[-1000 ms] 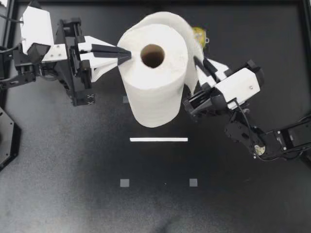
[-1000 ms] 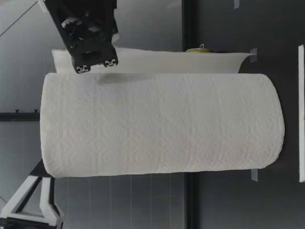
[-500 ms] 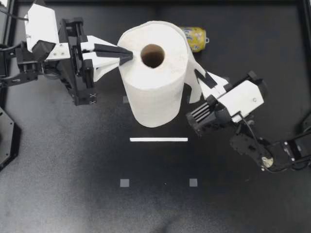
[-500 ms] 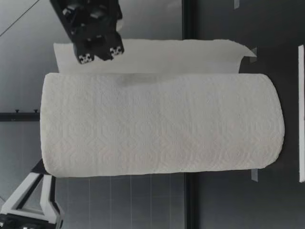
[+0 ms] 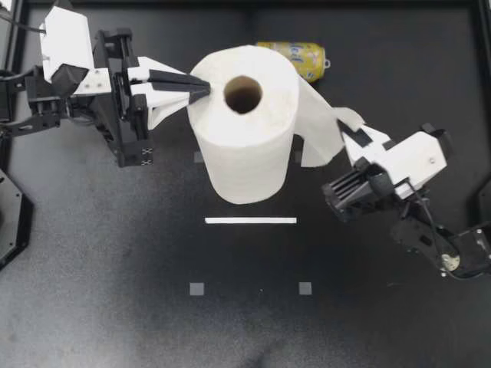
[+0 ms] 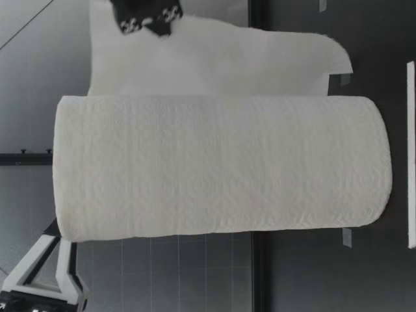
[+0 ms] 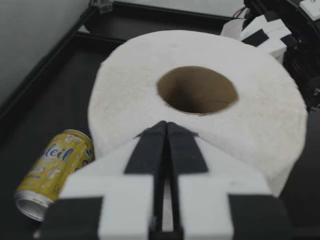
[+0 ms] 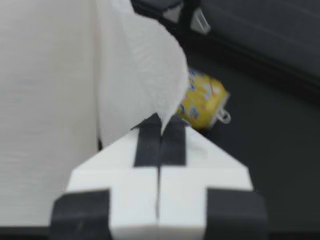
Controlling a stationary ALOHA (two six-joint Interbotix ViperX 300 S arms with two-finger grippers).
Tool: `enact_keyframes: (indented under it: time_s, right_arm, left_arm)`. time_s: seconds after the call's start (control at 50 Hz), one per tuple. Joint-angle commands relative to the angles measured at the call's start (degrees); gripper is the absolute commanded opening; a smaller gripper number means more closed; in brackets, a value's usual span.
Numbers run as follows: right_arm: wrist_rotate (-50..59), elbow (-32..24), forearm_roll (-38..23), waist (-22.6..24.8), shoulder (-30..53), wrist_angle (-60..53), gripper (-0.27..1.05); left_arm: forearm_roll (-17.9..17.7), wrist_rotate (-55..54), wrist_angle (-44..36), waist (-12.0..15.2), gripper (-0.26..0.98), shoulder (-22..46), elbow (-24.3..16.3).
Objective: Pick up a piece of paper towel and place it on the spilled liquid.
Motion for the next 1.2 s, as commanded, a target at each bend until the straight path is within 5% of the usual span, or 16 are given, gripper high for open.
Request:
enact_keyframes:
  time_s: [0.0, 0.54, 1.18]
  right_arm:
    - [0.18, 0.7, 2.64, 0.79, -1.41, 0.53, -0.13]
    - [-6.15, 11.16, 21.97, 3.6, -7.82, 13.27, -0.13]
    - [-17.67, 17.49, 21.36, 3.6, -29.53, 24.96, -0.13]
  left_arm:
    - [-0.26, -0.18, 1.23, 0.18, 0.11, 0.7, 0.53]
    - [-1.32, 0.0, 1.05, 0.97, 0.11, 2.11, 0.44]
    - [-1.93, -0.18, 0.97, 0.97, 0.11, 2.2, 0.26]
